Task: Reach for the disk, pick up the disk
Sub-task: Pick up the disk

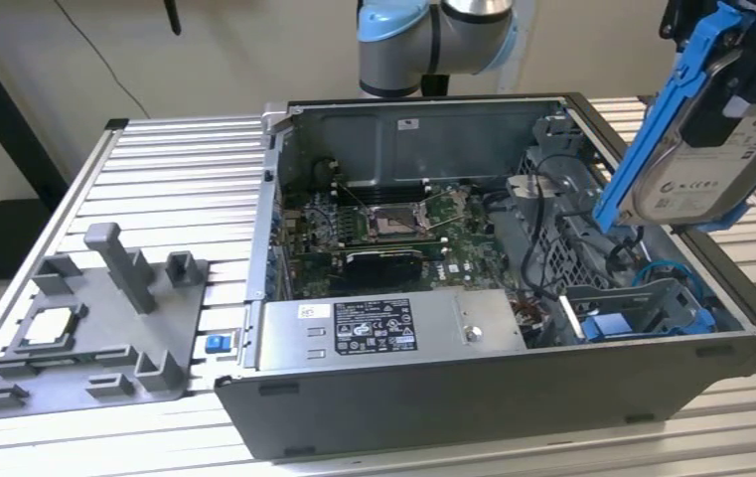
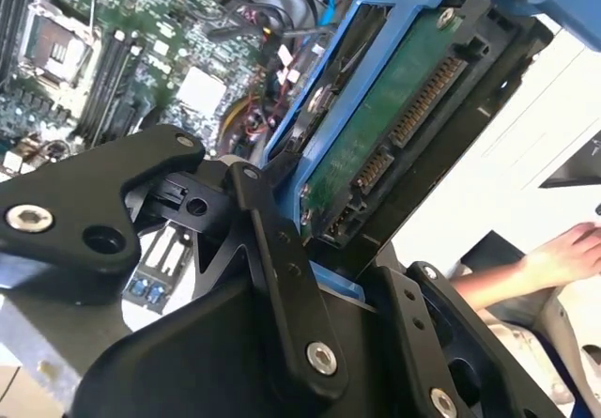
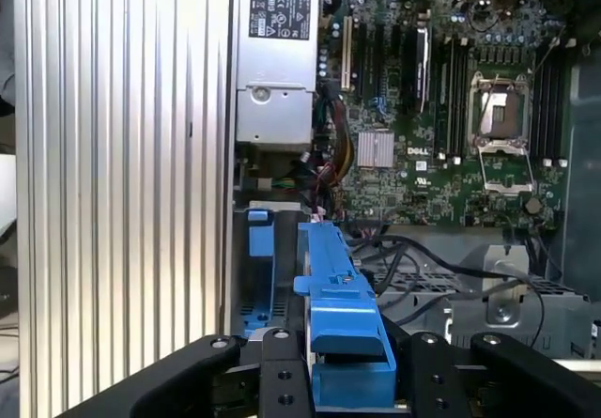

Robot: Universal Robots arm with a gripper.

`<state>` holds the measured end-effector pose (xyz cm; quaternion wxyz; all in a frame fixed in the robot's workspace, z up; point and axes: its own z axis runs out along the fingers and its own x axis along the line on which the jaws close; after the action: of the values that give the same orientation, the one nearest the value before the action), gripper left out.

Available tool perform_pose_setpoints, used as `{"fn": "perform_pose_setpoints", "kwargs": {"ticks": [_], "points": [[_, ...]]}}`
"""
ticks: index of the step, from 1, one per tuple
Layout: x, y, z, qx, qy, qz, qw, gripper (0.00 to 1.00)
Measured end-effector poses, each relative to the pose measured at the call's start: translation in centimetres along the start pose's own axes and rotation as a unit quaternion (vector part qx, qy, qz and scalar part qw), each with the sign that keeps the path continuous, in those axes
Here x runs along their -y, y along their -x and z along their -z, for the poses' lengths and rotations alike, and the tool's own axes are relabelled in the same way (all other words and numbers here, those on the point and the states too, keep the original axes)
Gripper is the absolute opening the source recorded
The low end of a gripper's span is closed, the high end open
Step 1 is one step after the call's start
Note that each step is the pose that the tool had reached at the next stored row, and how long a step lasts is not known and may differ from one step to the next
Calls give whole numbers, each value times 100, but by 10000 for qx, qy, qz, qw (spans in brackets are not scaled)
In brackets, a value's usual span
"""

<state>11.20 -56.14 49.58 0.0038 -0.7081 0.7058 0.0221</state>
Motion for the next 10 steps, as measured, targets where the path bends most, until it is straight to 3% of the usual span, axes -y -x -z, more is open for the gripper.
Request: {"fn": "perform_pose_setpoints", "kwargs": {"ticks": [5, 10], "points": [[1, -47, -22, -138, 1, -3, 9999, 0], [2, -51, -109, -153, 0, -4, 9999, 0]]}}
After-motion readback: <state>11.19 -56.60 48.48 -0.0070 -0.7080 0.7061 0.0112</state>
